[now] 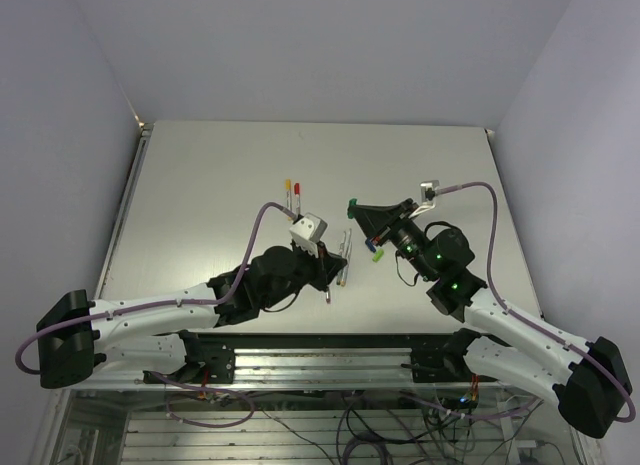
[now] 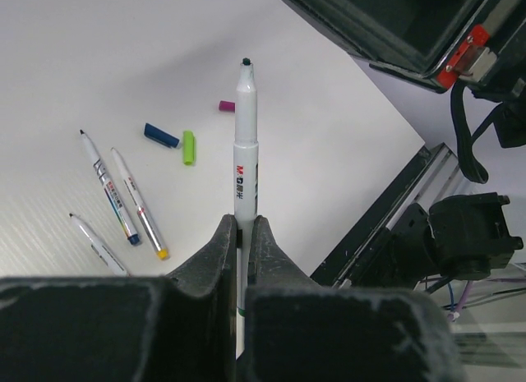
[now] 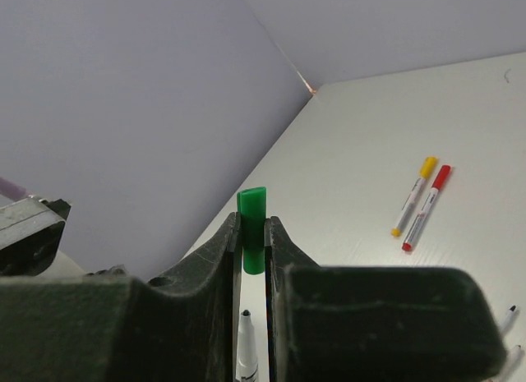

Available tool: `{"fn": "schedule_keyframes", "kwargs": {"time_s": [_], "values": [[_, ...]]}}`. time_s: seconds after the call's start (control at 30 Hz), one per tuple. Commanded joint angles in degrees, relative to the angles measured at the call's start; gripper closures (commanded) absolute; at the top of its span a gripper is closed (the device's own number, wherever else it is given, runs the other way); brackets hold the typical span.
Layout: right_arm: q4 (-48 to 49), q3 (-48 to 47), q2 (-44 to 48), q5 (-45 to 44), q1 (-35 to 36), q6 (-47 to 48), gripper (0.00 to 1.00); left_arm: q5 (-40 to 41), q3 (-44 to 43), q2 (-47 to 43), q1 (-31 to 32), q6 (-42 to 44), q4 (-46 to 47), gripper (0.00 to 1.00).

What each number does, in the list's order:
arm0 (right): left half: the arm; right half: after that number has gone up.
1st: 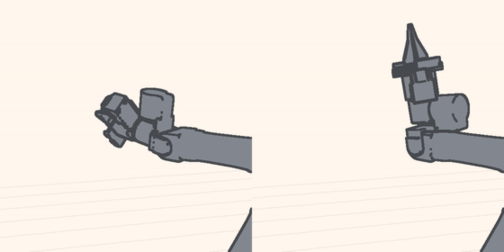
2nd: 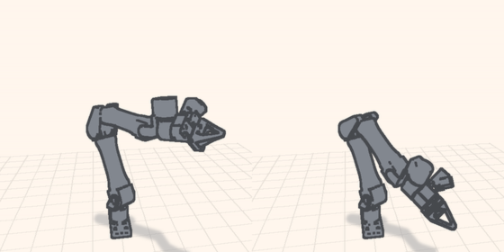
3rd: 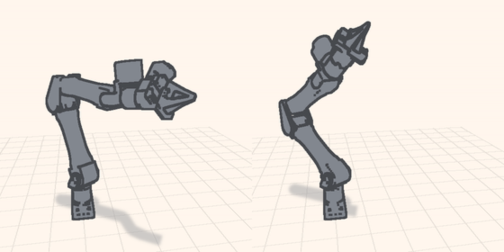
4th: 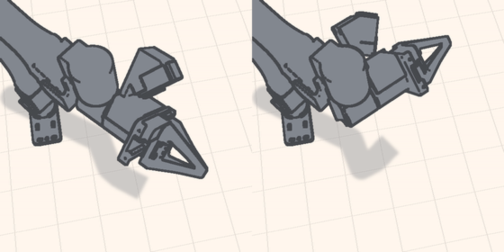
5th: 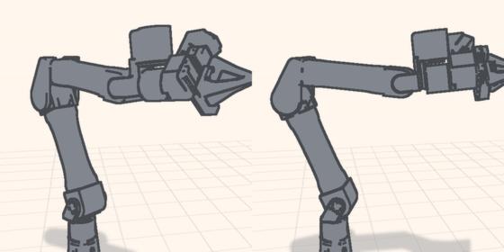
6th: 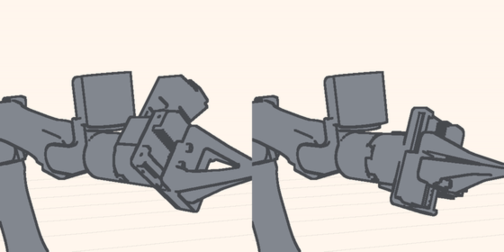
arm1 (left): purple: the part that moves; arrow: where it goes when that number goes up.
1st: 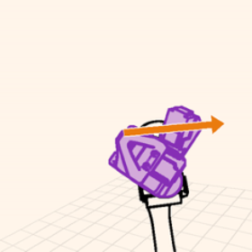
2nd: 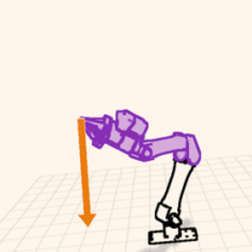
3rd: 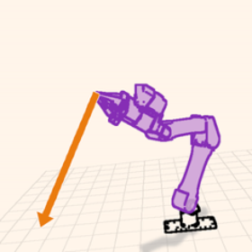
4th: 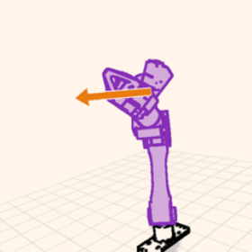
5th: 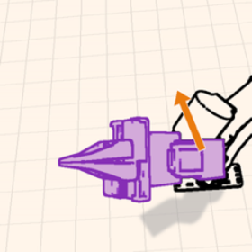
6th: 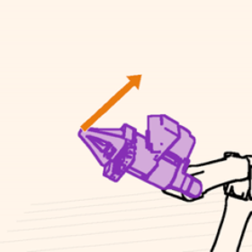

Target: Insert the pens into the pen caps

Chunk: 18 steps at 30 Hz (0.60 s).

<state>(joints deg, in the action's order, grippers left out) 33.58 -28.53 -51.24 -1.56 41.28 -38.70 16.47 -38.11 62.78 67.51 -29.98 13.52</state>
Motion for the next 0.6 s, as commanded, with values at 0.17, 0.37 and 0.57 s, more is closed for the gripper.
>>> {"fn": "schedule_keyframes", "kwargs": {"time_s": [0.17, 0.37, 0.57], "values": [[1.7, 1.5, 1.7, 2.6, 0.3, -1.4, 1.00, 1.9, -3.0, 0.0, 0.0, 0.3, 3.6, 0.93], [1.9, 1.8, 1.9, 3.1, 0.4, -1.5, 1.00, 2.8, -2.8, -0.6, 0.0, 0.2, 3.8, 0.93], [2.6, 2.1, 2.3, 2.7, 0.3, -1.7, 1.00, 2.6, -2.7, -0.4, 0.0, 0.1, 3.3, 0.93]]}}
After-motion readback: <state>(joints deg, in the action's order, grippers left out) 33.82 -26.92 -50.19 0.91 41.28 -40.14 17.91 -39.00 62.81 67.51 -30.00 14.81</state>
